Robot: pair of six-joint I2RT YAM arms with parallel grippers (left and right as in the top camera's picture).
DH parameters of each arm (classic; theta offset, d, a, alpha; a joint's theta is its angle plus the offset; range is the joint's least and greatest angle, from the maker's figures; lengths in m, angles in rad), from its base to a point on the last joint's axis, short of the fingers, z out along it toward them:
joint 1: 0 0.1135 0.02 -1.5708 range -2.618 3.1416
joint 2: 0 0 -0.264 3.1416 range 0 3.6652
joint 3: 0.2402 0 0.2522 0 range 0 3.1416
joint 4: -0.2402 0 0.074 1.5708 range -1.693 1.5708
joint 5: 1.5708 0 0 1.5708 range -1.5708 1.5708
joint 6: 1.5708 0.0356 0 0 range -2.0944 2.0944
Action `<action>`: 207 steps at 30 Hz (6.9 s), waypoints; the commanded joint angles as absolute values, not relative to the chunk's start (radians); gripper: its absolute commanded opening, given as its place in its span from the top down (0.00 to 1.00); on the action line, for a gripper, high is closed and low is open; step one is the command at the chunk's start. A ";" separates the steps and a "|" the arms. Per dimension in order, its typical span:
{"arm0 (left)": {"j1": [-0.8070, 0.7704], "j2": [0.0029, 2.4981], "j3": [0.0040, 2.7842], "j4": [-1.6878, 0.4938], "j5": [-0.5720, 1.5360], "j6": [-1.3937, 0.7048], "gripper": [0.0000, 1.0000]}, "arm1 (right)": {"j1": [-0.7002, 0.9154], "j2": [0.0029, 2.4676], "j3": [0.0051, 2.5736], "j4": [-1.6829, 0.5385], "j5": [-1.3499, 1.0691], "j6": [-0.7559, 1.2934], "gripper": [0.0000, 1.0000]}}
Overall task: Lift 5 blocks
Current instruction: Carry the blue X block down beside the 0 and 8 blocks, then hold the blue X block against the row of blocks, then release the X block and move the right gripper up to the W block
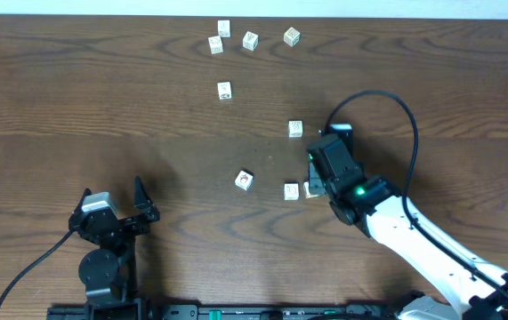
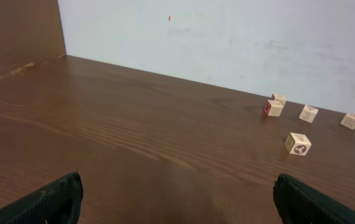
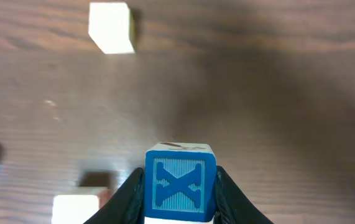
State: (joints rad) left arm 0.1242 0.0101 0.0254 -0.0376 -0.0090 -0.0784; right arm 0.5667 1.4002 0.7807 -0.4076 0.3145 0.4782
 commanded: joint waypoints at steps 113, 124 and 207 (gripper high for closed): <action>0.128 0.004 0.004 -0.073 -0.026 -0.080 0.02 | 0.542 1.517 0.658 -0.315 0.190 0.478 0.68; 0.128 0.004 0.004 -0.073 -0.026 -0.080 0.02 | 0.542 1.517 0.658 -0.318 0.190 0.478 0.61; 0.128 0.004 0.004 -0.073 -0.026 -0.080 0.02 | 0.509 1.894 1.054 -0.001 0.213 0.353 0.35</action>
